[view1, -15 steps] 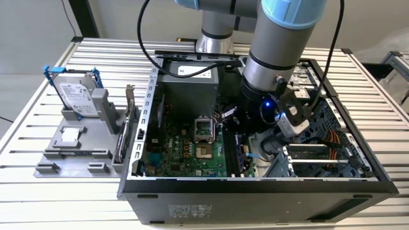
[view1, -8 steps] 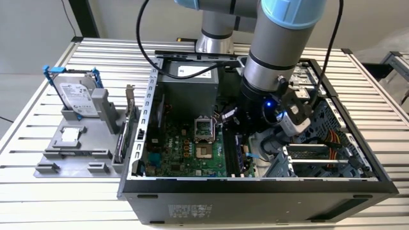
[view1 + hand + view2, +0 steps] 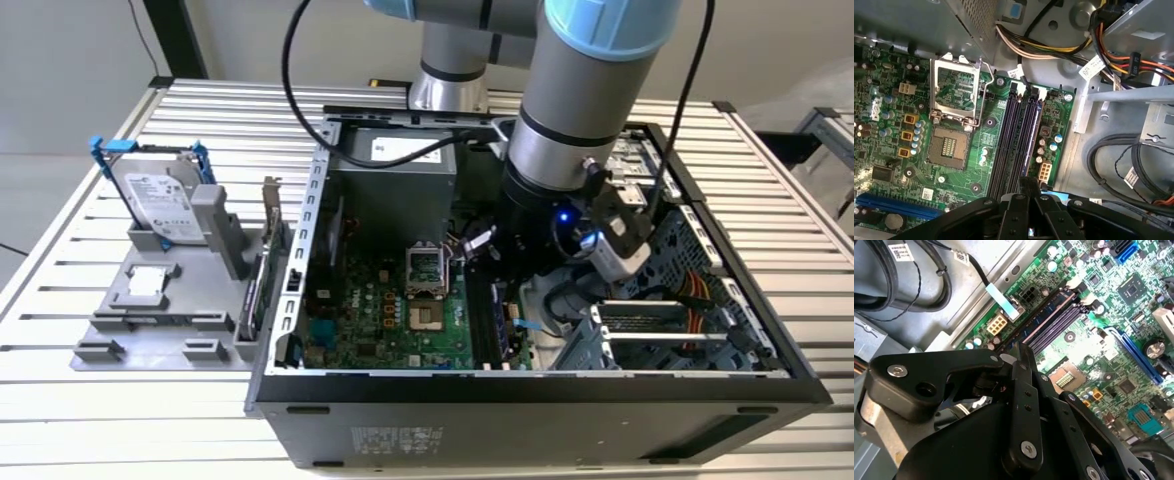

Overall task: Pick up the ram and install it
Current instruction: 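Press down the ram until it locks into place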

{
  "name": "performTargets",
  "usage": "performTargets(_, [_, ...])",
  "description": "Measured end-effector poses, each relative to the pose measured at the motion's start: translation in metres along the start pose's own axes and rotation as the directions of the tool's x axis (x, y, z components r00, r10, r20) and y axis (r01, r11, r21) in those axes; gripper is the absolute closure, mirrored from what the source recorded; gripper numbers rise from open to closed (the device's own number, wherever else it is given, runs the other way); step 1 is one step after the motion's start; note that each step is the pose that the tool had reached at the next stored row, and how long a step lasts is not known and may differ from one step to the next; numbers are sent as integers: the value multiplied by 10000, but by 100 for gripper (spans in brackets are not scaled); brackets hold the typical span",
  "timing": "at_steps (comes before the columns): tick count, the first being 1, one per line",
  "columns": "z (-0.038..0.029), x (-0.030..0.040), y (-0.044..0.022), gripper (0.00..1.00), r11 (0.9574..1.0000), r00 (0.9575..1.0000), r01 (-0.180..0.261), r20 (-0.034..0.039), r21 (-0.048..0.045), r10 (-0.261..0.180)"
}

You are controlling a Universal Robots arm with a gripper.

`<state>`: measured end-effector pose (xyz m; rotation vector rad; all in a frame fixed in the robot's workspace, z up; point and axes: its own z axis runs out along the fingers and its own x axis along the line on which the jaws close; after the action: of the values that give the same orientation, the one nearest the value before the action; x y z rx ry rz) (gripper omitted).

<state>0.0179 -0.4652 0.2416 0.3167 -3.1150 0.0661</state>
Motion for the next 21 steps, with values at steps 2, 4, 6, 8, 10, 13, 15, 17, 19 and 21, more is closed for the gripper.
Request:
performTargets(2, [0, 0, 0, 100, 10000, 10000, 81, 3, 1, -81])
performTargets(4, [0, 0, 0, 100, 9998, 9998, 179, 7, 3, -179])
performTargets(6, [0, 0, 0, 100, 9996, 9996, 271, 11, 4, -271])
performTargets(8, [0, 0, 0, 100, 9993, 9993, 372, 15, 6, -372])
performTargets(10, [0, 0, 0, 100, 9989, 9989, 472, 19, 7, -472])
performTargets(13, [0, 0, 0, 100, 9980, 9980, 633, 26, 9, -633])
performTargets(15, [0, 0, 0, 100, 9972, 9972, 742, 30, 11, -742])
performTargets(17, [0, 0, 0, 100, 9964, 9964, 843, 34, 13, -843])
performTargets(19, [0, 0, 0, 100, 9956, 9956, 940, 38, 15, -940])
performTargets(21, [0, 0, 0, 100, 9948, 9948, 1022, 41, 16, -1022])
